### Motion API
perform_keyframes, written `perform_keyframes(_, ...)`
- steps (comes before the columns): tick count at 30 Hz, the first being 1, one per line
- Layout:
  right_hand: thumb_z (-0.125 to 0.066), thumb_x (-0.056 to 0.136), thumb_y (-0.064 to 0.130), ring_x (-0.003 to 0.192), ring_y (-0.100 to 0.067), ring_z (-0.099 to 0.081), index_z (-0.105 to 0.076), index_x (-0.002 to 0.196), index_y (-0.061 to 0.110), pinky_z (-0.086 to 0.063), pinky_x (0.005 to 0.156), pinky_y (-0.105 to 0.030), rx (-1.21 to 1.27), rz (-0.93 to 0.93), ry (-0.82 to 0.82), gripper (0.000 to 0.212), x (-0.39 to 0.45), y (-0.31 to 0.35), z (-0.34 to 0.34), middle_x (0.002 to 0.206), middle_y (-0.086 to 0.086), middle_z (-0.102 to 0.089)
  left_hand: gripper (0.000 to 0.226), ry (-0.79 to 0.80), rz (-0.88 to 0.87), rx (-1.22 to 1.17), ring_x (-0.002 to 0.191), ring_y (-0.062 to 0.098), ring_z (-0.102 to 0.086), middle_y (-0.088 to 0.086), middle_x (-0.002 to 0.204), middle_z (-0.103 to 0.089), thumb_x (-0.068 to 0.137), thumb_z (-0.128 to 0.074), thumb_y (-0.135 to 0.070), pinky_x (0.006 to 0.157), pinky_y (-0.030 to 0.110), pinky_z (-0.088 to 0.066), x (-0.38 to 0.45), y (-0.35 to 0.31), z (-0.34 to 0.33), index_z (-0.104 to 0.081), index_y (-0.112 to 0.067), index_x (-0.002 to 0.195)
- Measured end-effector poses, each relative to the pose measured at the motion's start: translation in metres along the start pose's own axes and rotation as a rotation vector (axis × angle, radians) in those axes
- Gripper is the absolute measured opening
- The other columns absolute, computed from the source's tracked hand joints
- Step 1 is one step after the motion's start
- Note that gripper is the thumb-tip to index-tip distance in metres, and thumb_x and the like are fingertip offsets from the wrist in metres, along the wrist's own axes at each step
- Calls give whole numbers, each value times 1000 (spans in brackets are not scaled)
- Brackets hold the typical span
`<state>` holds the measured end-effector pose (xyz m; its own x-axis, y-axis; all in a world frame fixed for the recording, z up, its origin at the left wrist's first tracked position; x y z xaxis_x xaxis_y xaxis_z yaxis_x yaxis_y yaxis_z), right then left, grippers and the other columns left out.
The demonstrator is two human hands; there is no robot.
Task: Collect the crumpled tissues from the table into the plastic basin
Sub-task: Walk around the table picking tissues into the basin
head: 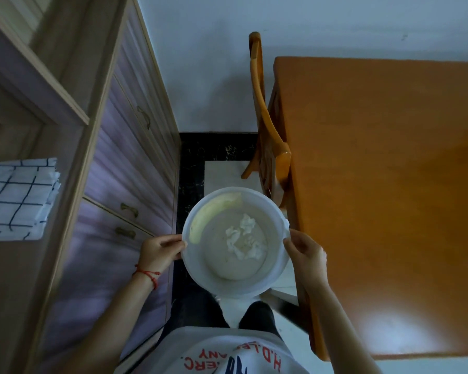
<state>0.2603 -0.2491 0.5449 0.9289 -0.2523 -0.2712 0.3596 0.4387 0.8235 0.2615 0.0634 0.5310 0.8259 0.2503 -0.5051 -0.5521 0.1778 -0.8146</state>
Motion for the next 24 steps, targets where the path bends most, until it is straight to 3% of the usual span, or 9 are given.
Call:
perform_keyframes(7,-59,87,21,60,9,-57,-64,109,14,-44,53,-5,-25,94,70,24,-36,-11,10,67,11,-61,13,-169,0,-35,62,13,-60,-22,46,-64,76,-65,0,48,7,-49,-60,36,5,-69,-6,87)
perform_keyframes(9,-58,87,23,61,7,-58,-63,110,15,-45,53,-5,-36,111,100,25,-48,-15,11,70,12,-61,11,-166,17,-21,59,11,-61,-20,47,-65,77,-65,-1,48,9,-49,-78,47,6,-69,-12,76)
perform_keyframes(12,-57,88,25,64,0,-61,-64,109,16,-46,55,-7,-70,141,123,24,-71,-22,12,73,11,-62,18,-160,31,-22,65,16,-62,-20,49,-66,77,-65,-2,60,22,-55,-106,66,11,-68,-18,69)
perform_keyframes(15,-57,88,24,66,-4,-61,-65,109,15,-48,61,-14,-85,150,123,24,-95,-31,13,75,5,-64,15,-164,50,-45,58,8,-62,-11,47,-66,77,-63,3,54,16,-52,-130,81,15,-68,-10,70)
perform_keyframes(18,-59,87,21,66,-3,-60,-64,111,12,-51,61,-16,-104,177,102,26,-121,-41,12,78,-1,-65,14,-127,69,-49,66,24,-57,10,60,-63,77,-62,2,61,22,-53,-145,97,18,-66,-5,66)
perform_keyframes(20,-58,88,21,67,-7,-62,-63,112,13,-54,63,-20,-97,159,101,26,-141,-50,10,80,-2,-67,9,-114,50,-30,66,24,-51,13,64,-60,78,-62,2,53,16,-49,-156,106,22,-66,7,71)
perform_keyframes(24,-57,88,22,64,-5,-58,-66,104,17,-49,58,-24,-78,81,54,19,-184,-79,5,72,5,-62,15,-47,4,69,66,22,-46,15,65,-55,76,-61,1,59,26,-41,-172,130,26,-60,13,67)
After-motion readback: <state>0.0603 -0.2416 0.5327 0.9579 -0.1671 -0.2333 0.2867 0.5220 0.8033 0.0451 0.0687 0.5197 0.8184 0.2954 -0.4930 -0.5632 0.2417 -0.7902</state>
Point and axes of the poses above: each hand's wrist, its own x-axis towards the middle knuckle, its own z-axis out of the back of the hand, y = z × x, the point moved 5 cm from there along x, towards the middle knuckle
